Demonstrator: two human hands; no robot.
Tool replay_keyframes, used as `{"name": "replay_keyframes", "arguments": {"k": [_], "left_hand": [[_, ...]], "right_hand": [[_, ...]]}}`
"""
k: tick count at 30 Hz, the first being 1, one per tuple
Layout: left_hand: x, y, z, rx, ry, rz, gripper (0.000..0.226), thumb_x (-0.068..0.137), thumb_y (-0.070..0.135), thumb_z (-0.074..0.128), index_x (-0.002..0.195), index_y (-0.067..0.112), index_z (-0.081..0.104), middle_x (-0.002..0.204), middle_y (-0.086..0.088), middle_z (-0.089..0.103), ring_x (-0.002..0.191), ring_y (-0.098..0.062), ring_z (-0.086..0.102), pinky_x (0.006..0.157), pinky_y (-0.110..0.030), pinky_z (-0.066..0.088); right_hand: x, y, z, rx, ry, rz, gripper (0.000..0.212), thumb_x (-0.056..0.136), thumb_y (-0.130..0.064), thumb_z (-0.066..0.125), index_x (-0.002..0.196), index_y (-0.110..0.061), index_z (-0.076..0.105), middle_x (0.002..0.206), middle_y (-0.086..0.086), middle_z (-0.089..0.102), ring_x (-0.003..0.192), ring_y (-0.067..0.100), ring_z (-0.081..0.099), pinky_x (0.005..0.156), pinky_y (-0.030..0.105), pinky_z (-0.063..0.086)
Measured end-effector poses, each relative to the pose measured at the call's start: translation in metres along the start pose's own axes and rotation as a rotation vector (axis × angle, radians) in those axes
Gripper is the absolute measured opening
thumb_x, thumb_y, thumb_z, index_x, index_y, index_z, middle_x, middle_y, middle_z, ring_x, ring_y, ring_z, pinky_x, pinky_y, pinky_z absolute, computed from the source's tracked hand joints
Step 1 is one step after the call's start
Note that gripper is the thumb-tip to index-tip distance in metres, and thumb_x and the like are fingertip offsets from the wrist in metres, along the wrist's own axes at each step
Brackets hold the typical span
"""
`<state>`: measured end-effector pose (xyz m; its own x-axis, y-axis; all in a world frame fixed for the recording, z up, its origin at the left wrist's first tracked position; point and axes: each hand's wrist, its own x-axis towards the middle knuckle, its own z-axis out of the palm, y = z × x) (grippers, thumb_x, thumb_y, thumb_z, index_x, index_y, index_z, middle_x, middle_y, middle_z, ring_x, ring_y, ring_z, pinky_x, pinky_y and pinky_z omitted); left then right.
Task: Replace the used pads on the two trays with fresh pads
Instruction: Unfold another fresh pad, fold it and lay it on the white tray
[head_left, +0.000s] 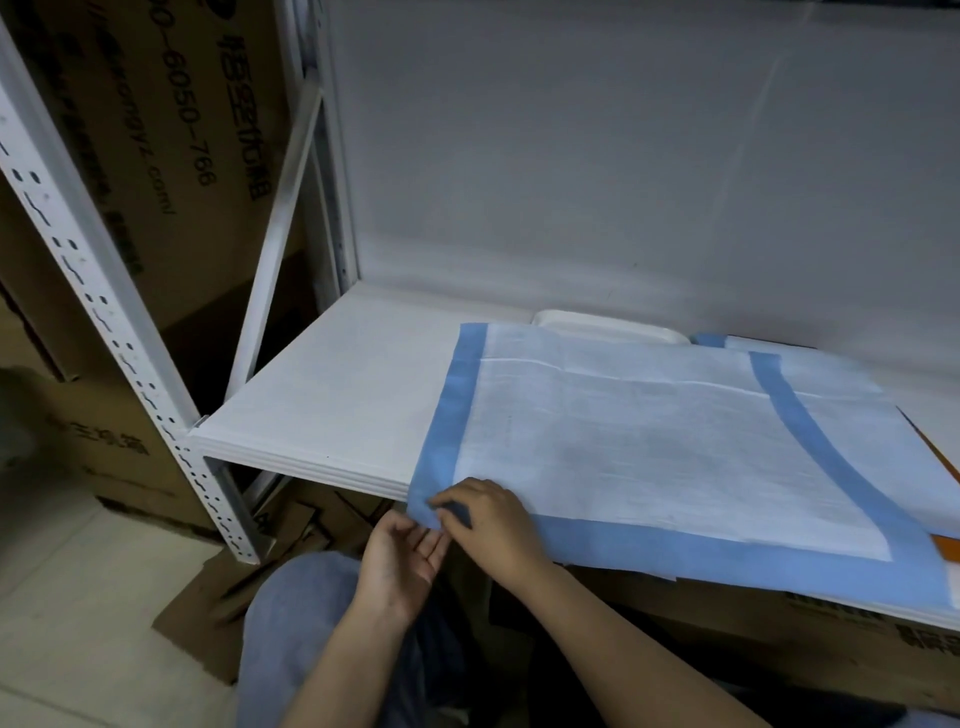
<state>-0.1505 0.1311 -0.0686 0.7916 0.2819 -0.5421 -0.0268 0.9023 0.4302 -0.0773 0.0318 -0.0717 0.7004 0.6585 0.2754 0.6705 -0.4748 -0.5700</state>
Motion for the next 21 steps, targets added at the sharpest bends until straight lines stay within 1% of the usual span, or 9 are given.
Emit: {"name": "replay_keyframes", "arguments": {"k": [2,5,7,9,11,12,15,18,21], "left_hand": [[0.0,0.0,0.001,0.006,0.003,0.007,0.02,0.087,0.001,0.034,0.082,0.004,0.054,0.085,-0.013,0.059,0.078,-0.022,0.057,0.061,-0.026,0.057],[0.004,-0.002,0.0,0.039,0.04,0.026,0.017,0.092,0.0,0.039,0.086,0.001,0.056,0.088,-0.015,0.061,0.079,-0.021,0.059,0.059,-0.024,0.057],[0.008,-0.003,-0.002,0.082,0.07,0.052,0.013,0.094,0.003,0.046,0.092,-0.001,0.058,0.09,-0.015,0.063,0.074,-0.018,0.063,0.056,-0.021,0.058],[0.011,-0.004,-0.003,0.117,0.082,0.076,0.012,0.094,0.004,0.049,0.091,0.0,0.06,0.088,-0.014,0.064,0.069,-0.015,0.064,0.055,-0.02,0.057],[0.012,-0.004,-0.004,0.144,0.095,0.088,0.013,0.095,0.005,0.048,0.094,0.0,0.06,0.087,-0.014,0.064,0.072,-0.017,0.062,0.055,-0.02,0.057],[0.013,-0.004,-0.004,0.161,0.099,0.094,0.013,0.096,0.005,0.048,0.096,0.0,0.06,0.085,-0.014,0.064,0.072,-0.017,0.062,0.056,-0.02,0.057],[0.014,-0.006,-0.004,0.2,0.101,0.102,0.013,0.096,0.006,0.048,0.094,0.001,0.06,0.069,-0.009,0.067,0.059,-0.013,0.067,0.054,-0.02,0.056],[0.015,-0.007,-0.003,0.198,0.108,0.114,0.014,0.096,0.004,0.048,0.097,-0.001,0.062,0.067,-0.007,0.071,0.058,-0.011,0.069,0.055,-0.02,0.057],[0.013,-0.009,0.002,0.172,0.098,0.131,0.023,0.097,0.0,0.04,0.089,0.002,0.06,0.058,-0.005,0.069,0.05,-0.011,0.066,0.048,-0.017,0.053]], "right_hand": [[0.0,-0.003,0.0,-0.064,0.048,-0.013,0.021,0.09,-0.023,0.054,0.101,-0.015,0.069,0.098,0.001,0.069,0.089,0.019,0.059,0.078,0.035,0.049],[0.0,-0.006,0.003,-0.174,0.09,-0.071,0.016,0.085,-0.025,0.058,0.092,-0.016,0.069,0.088,0.0,0.069,0.078,0.019,0.061,0.068,0.034,0.05],[-0.002,-0.008,0.007,-0.199,0.12,-0.073,0.016,0.085,-0.03,0.059,0.09,-0.018,0.069,0.086,-0.003,0.069,0.078,0.017,0.062,0.068,0.032,0.049],[-0.003,-0.01,0.008,-0.171,0.162,-0.036,0.017,0.084,-0.033,0.06,0.088,-0.019,0.068,0.085,-0.004,0.068,0.077,0.015,0.06,0.067,0.031,0.048],[-0.002,-0.011,0.009,-0.156,0.189,-0.015,0.015,0.082,-0.032,0.063,0.083,-0.018,0.067,0.082,-0.003,0.067,0.075,0.015,0.059,0.065,0.03,0.046],[-0.002,-0.011,0.01,-0.162,0.194,-0.016,0.014,0.081,-0.031,0.064,0.081,-0.018,0.066,0.08,-0.003,0.066,0.074,0.015,0.058,0.064,0.03,0.046],[-0.003,-0.013,0.01,-0.175,0.229,-0.029,0.014,0.082,-0.031,0.059,0.077,-0.018,0.063,0.076,-0.005,0.064,0.072,0.014,0.057,0.064,0.028,0.044],[-0.006,-0.015,0.009,-0.204,0.214,-0.063,0.02,0.087,-0.036,0.049,0.088,-0.02,0.061,0.084,-0.006,0.064,0.079,0.014,0.059,0.069,0.029,0.045],[-0.013,-0.014,0.01,-0.301,0.168,-0.108,0.035,0.081,-0.04,0.051,0.11,-0.022,0.057,0.107,-0.008,0.065,0.098,0.012,0.06,0.081,0.028,0.049]]}}
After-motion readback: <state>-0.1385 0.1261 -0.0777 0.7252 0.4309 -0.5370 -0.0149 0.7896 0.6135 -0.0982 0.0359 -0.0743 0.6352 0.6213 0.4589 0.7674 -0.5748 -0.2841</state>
